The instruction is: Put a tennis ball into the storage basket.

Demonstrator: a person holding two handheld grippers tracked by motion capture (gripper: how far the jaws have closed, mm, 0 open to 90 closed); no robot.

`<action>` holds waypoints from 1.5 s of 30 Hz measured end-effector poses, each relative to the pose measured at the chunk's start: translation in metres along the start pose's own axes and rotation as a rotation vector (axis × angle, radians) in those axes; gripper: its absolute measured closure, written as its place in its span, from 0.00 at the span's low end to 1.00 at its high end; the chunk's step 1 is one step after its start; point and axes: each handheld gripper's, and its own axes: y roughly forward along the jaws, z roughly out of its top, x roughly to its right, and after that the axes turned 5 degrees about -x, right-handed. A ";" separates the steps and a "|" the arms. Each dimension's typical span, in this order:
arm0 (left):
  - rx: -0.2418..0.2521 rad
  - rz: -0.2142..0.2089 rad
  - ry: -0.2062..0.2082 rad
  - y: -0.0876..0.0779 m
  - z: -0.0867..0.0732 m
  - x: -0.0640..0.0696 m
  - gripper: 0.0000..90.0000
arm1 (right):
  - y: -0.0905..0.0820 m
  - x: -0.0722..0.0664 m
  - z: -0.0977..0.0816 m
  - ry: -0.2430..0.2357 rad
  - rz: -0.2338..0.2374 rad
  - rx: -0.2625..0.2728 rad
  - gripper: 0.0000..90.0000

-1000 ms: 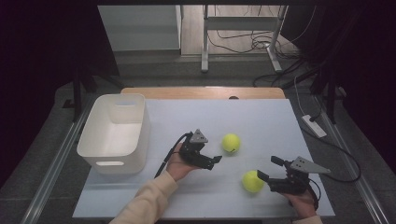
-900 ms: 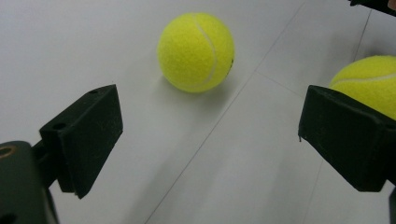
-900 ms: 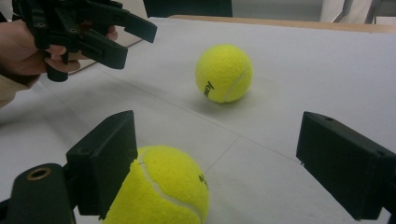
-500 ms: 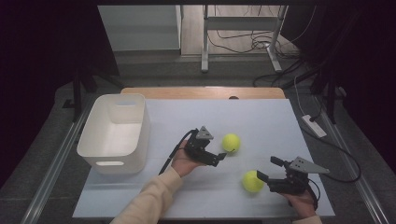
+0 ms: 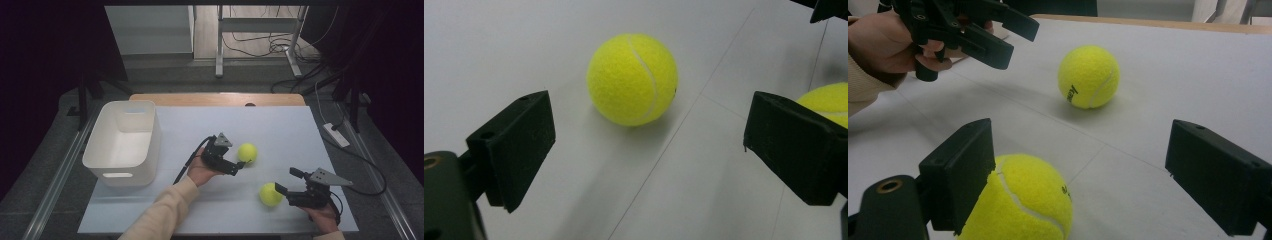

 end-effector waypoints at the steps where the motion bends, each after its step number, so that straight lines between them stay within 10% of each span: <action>1: -0.001 0.001 0.001 0.001 0.001 0.000 0.08 | 0.000 0.000 0.000 0.000 0.000 0.000 0.14; 45: -0.052 -0.009 -0.002 0.042 0.025 -0.006 0.07 | 0.000 0.002 -0.001 0.003 0.001 -0.001 0.13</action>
